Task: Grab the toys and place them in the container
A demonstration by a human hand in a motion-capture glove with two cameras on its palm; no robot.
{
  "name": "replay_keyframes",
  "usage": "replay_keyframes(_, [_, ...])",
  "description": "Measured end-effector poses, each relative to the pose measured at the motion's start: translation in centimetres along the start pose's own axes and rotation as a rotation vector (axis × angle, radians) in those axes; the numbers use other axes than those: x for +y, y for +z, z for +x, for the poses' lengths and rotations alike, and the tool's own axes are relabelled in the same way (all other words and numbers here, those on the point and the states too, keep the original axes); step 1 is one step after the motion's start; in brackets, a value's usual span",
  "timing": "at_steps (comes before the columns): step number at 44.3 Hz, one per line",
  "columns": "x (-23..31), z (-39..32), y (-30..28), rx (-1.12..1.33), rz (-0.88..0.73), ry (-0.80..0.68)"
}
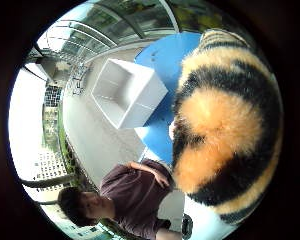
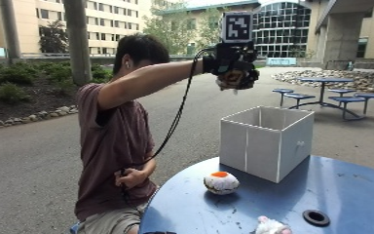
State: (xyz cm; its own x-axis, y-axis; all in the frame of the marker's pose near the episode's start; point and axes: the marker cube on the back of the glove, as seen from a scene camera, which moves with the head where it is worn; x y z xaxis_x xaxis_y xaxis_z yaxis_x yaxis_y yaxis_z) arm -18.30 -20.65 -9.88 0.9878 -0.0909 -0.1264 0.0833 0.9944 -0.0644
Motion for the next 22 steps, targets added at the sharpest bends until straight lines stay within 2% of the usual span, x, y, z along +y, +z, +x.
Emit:
replay_keyframes(10, [-6.6, -13.1, -4.0, 0.066, 0.062, -0.166])
replay_keyframes(22, [-13.6, -28.1, -3.7, 0.122, 0.071, -0.295])
